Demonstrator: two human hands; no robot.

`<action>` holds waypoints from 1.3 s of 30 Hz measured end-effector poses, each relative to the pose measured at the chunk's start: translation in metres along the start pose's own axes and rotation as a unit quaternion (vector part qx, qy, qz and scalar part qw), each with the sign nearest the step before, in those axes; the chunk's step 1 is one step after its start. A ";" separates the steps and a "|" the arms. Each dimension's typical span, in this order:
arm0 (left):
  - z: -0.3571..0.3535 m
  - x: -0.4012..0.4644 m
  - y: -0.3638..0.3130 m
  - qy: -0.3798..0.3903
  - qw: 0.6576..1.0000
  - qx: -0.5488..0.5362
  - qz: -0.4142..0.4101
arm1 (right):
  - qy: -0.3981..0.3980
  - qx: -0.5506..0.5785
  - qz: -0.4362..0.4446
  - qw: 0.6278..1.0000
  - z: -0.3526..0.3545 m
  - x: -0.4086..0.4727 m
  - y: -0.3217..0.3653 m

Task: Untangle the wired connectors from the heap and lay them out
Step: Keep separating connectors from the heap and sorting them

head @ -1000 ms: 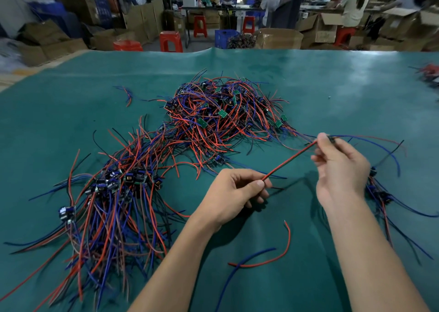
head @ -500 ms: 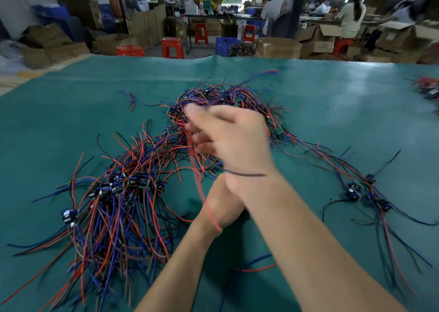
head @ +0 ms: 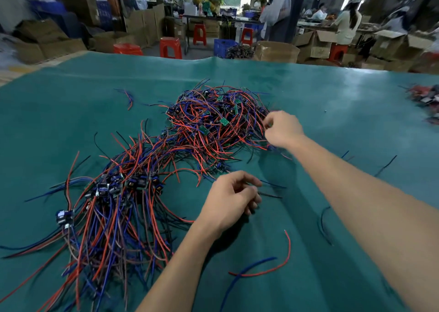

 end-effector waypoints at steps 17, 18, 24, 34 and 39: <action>0.000 0.001 0.004 0.013 0.999 -0.029 0.015 | -0.188 0.007 0.034 0.981 0.068 -0.007 -0.029; 0.000 0.001 0.004 0.014 0.999 -0.028 0.014 | -0.206 0.025 0.031 0.978 0.086 -0.008 -0.026; 0.000 0.002 0.005 0.012 1.000 -0.021 0.010 | -0.296 0.399 0.089 0.863 0.183 -0.048 0.006; 0.007 0.005 0.003 -0.014 0.989 -0.146 0.018 | -0.009 0.718 0.008 0.696 -0.010 -0.136 0.038; 0.001 0.004 0.002 0.027 0.990 -0.133 0.022 | -0.022 0.630 0.012 0.777 -0.037 -0.135 0.027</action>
Point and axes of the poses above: each hand's wrist, its own x-axis towards the middle knuckle, its own z-axis out of the back of the hand, y = z × x, the point moved 9 cm from there along x, towards the middle knuckle, and after that the axes turned 11 degrees about z, right-handed, at the moved point
